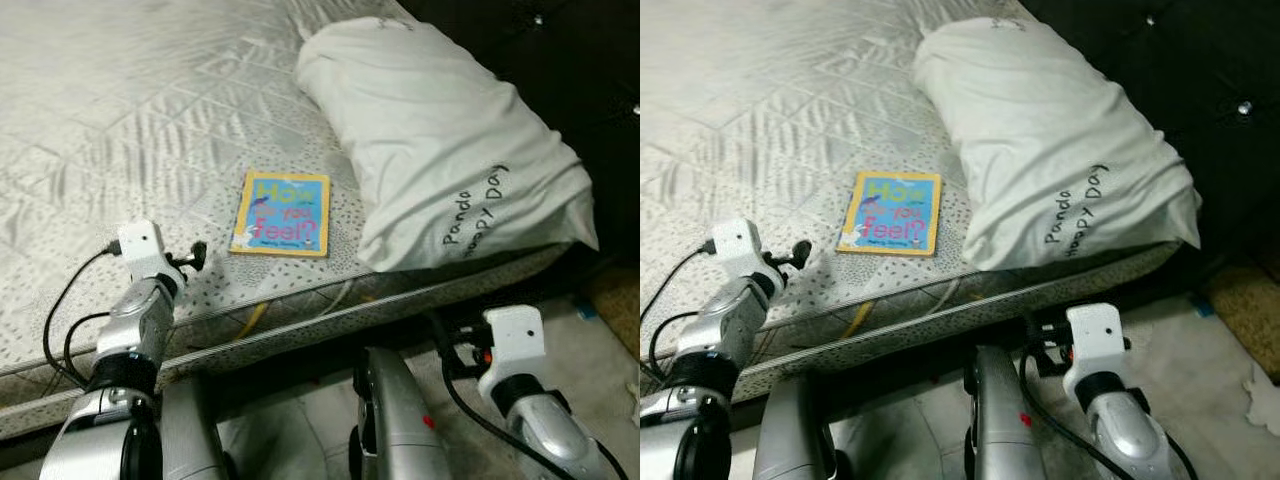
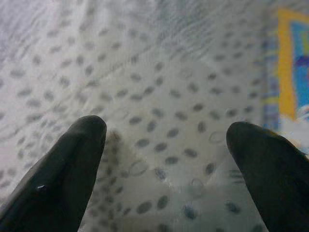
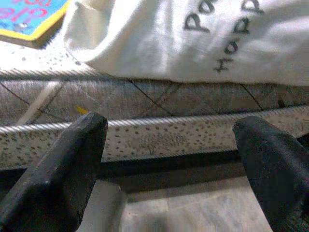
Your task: Clean up the room
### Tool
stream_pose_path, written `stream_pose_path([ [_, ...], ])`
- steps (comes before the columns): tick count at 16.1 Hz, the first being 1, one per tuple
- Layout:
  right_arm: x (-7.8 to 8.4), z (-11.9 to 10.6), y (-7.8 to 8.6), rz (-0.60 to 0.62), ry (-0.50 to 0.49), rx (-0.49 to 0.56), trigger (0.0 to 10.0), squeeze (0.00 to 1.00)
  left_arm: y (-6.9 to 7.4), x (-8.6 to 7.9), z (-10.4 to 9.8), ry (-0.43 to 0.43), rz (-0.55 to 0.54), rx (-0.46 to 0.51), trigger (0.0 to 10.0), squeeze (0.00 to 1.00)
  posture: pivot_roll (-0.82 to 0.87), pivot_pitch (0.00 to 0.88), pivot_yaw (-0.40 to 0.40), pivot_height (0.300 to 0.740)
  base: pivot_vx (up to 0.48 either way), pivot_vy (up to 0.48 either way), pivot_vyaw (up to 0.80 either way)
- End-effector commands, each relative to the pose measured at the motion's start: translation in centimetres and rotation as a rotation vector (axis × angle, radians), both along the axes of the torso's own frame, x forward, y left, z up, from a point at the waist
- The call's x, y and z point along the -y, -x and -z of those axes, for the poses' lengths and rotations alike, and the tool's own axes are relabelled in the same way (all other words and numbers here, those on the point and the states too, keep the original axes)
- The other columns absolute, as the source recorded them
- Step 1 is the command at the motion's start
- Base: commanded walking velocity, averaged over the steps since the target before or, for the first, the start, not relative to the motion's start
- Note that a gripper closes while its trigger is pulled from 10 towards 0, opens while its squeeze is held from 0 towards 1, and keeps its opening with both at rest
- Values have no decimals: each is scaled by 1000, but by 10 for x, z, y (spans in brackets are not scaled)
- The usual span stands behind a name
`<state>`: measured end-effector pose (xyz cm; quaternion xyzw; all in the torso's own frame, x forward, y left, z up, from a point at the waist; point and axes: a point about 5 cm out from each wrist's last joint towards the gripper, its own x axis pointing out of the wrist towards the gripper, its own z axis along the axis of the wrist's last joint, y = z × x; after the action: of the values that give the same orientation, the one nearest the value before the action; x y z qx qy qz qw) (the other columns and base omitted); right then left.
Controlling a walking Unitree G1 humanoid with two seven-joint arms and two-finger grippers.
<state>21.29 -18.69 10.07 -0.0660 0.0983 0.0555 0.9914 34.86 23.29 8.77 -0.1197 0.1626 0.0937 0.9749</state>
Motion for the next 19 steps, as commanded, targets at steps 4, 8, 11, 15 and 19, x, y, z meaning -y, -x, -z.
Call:
stream_pose_path([
  [4,9,-3,10,30,12,-21,10000,0,4,-24,6,29,-85,-67,10000,0,-248,239,-21,530,0,0,0],
  [8,17,-6,25,59,25,-52,10000,0,-11,-24,-11,38,-99,-39,10000,0,-288,259,-17,530,0,0,0],
  [11,21,-8,33,76,30,-67,10000,0,-21,-16,-22,62,-75,-32,10000,0,-303,270,-15,530,0,0,0],
  [15,22,-10,38,80,32,-85,10000,0,-26,18,-15,60,78,-95,10000,0,-307,279,-12,530,0,0,0],
  [19,24,-10,42,85,33,-106,10000,0,-24,22,-8,38,88,-138,10000,0,-310,281,-11,530,0,0,0],
])
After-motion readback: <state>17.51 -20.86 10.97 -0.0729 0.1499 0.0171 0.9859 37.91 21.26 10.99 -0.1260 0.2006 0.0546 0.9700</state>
